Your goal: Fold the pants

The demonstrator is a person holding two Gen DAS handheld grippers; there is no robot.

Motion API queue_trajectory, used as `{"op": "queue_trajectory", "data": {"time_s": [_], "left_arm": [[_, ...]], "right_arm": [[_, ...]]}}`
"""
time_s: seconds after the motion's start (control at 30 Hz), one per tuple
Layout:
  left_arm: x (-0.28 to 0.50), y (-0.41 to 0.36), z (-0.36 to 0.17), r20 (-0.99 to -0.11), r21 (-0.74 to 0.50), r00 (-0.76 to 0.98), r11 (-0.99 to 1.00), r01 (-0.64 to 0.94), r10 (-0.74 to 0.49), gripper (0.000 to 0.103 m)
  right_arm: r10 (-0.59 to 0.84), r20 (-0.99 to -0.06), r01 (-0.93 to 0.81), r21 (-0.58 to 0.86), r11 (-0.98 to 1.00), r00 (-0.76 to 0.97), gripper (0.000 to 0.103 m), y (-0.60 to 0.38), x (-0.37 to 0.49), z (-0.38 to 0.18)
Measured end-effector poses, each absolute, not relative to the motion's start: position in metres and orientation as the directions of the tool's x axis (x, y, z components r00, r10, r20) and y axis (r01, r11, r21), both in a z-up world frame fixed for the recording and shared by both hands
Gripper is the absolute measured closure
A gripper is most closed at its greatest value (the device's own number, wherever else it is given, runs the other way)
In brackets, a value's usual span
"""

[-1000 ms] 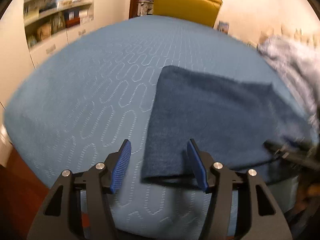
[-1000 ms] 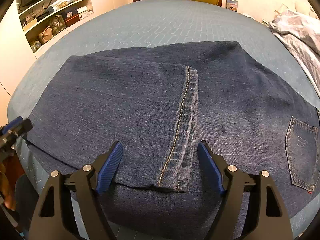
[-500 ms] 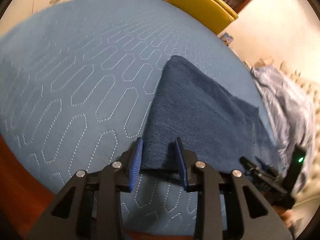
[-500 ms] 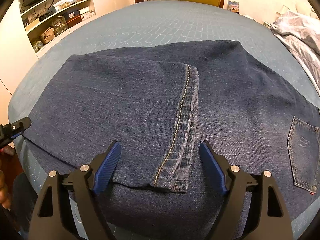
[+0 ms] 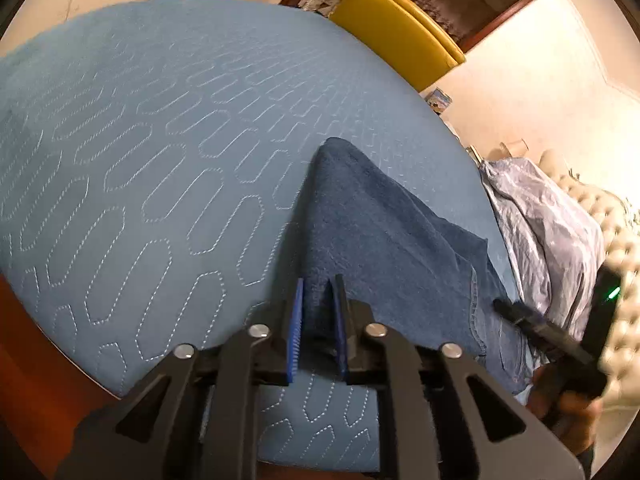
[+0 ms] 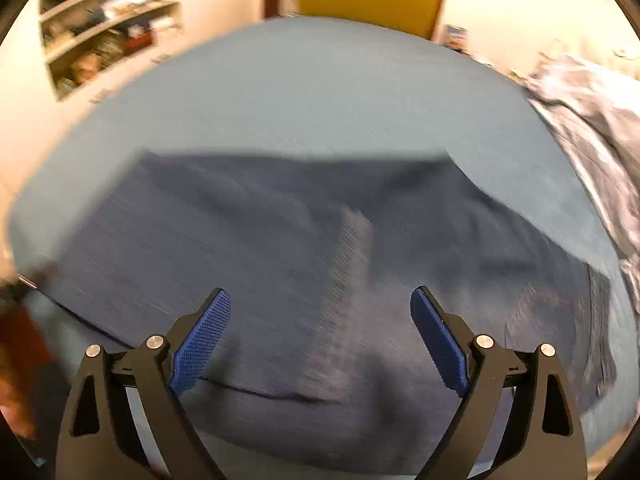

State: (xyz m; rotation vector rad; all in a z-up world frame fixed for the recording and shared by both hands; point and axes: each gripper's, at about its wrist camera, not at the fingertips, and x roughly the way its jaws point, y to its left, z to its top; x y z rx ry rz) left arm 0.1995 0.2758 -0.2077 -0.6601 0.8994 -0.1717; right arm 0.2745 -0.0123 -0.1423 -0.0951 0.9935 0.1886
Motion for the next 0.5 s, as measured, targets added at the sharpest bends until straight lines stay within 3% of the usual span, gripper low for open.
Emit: {"op": "queue_trajectory", "data": {"time_s": [0.03,0.1,0.17,0.23,0.3,0.33,0.5], "left_arm": [[0.198,0.279,-0.213,-0.667,-0.616,0.617,0.775,-0.142,-0.418,0.079],[0.194,0.285,-0.222,-0.660,-0.652,0.601,0.741,-0.161,-0.450,0.061],[0.191,0.284,-0.226,-0.658,-0.658,0.596,0.736,-0.158,-0.460,0.061],[0.190,0.281,-0.227,-0.655,-0.662,0.595,0.734,-0.154,-0.466,0.064],[0.191,0.276,-0.225,-0.676,-0.637,0.585,0.755,-0.157,-0.448,0.083],[0.190,0.274,-0.221,-0.681,-0.618,0.593,0.772,-0.150,-0.430,0.086],[0.175,0.251,-0.177,-0.666,-0.513,0.660,0.856,-0.069,-0.346,0.090]], "right_arm": [[0.148,-0.846,-0.227,0.032,0.973,0.513,0.015,-0.002,0.282,-0.139],[0.185,-0.864,-0.278,0.055,0.959,0.468,0.015,0.022,0.297,-0.138],[0.225,-0.883,-0.323,0.089,0.942,0.412,0.015,0.050,0.313,-0.141],[0.273,-0.901,-0.353,0.147,0.924,0.338,0.015,0.074,0.330,-0.146],[0.287,-0.916,-0.338,0.186,0.922,0.279,0.015,0.089,0.349,-0.149],[0.290,-0.924,-0.326,0.202,0.924,0.249,0.015,0.098,0.357,-0.151],[0.271,-0.952,-0.347,0.208,0.915,0.143,0.015,0.141,0.379,-0.146]]}}
